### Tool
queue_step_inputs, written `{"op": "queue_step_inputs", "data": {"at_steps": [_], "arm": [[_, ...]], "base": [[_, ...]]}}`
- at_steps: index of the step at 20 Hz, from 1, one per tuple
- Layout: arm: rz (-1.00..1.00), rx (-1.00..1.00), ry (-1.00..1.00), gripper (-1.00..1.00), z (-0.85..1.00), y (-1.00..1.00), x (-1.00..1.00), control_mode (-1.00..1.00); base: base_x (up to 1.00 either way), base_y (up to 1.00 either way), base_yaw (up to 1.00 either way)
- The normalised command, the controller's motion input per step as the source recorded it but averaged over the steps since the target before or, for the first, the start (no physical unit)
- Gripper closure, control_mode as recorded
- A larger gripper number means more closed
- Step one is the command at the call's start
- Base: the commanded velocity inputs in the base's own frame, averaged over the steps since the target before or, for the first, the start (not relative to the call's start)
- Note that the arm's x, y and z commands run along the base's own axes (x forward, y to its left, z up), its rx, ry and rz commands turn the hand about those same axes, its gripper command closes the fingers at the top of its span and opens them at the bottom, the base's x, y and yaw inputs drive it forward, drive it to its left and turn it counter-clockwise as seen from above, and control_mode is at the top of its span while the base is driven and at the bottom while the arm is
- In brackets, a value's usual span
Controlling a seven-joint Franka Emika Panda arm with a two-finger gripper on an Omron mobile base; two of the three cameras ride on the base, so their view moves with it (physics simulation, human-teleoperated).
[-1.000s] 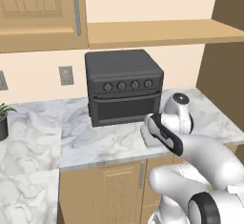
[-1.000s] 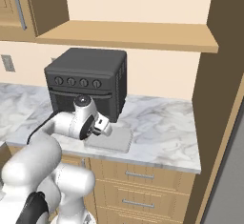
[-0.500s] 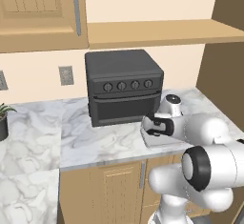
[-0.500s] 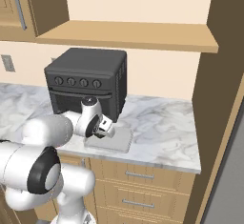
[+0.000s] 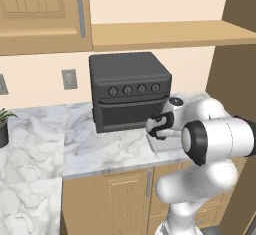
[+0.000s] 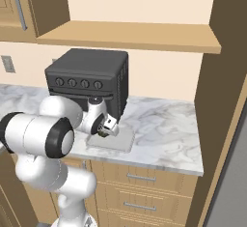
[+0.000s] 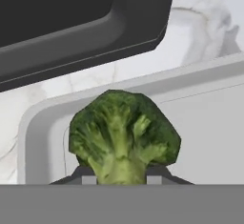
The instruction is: Take the mushroom and broccoli out of the freezer and place them in the tupperware container on the counter. Then put the tupperware containing the vegetables back in the freezer.
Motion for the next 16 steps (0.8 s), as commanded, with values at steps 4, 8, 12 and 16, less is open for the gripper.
{"op": "queue_step_inputs", "data": {"at_steps": [4,8,12,16], "arm": [[0.0,0.0,0.0,-1.0,-0.01,0.0,0.04,-1.0],[0.0,0.0,0.0,-1.0,0.14,0.0,-0.19,-1.0],[0.0,0.0,-0.07,-1.0,0.56,0.0,-0.38,-1.0],[0.0,0.0,-0.19,-1.0,0.94,0.0,-0.73,-1.0]], "base": [[0.0,0.0,0.0],[0.0,0.0,0.0],[0.0,0.0,0.0],[0.0,0.0,0.0]]}}
